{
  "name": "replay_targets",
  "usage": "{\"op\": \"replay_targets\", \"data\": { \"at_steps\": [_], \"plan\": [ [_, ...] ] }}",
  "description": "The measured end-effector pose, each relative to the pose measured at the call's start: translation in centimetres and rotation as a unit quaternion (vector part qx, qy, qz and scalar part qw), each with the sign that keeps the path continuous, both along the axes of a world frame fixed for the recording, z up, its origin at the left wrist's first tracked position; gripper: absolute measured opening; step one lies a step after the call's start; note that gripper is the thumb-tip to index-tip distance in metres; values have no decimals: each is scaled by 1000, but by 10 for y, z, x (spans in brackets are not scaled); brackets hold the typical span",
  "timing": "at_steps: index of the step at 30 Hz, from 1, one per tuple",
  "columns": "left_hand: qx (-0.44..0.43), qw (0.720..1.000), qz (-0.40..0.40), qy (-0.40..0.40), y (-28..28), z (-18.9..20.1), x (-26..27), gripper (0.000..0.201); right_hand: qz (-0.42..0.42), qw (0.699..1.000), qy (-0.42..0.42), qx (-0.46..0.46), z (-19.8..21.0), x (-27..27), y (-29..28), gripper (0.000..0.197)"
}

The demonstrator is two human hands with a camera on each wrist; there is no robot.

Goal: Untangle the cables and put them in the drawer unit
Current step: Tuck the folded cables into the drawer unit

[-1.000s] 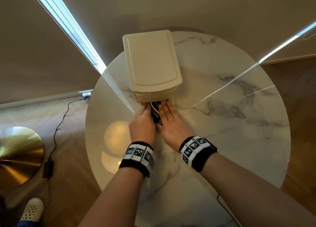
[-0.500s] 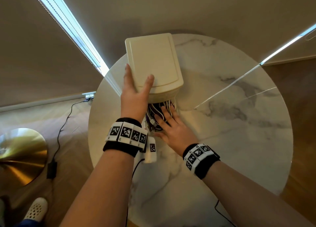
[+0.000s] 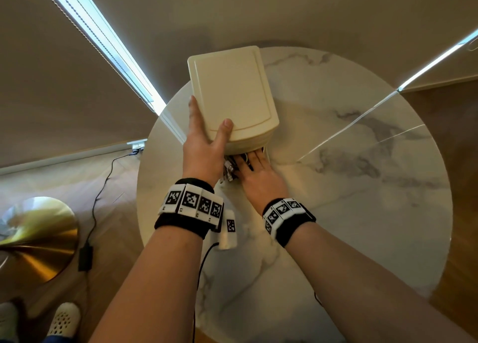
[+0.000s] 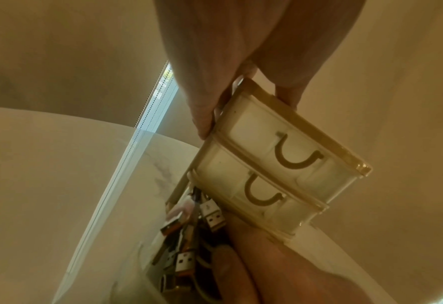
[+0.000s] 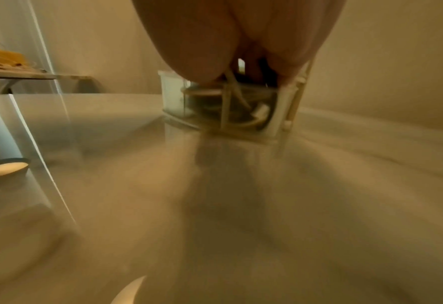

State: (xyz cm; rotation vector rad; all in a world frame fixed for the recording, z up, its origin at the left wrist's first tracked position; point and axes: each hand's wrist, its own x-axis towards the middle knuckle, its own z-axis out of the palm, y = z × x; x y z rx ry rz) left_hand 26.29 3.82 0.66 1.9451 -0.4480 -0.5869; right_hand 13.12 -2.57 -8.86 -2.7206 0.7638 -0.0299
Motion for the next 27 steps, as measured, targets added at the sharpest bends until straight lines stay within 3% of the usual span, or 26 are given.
{"op": "replay_targets", "data": {
  "at_steps": [3,9,15,21,24,27],
  "plan": [
    [4,1000,1,0,-2,0,-1,88,55,998,-29,2,3,-15,-6,61],
    [11,1000,16,3,-4,2,-2,87,75,996,-49,-24,12,-12,-21,46],
    [10,1000,19,9,-4,4,-3,86,66,996,-42,-51,7,-26,-14,52],
    [7,1000,13,14,-2,6,-4,85,-21,994,-104,35,18,-44,0,47],
    [5,1000,16,15,-3,3,-4,85,-20,996,-56,71,9,-57,16,57],
    [6,1000,20,12,-3,2,-5,85,51,996,2,75,8,-53,21,60]
  ]
}}
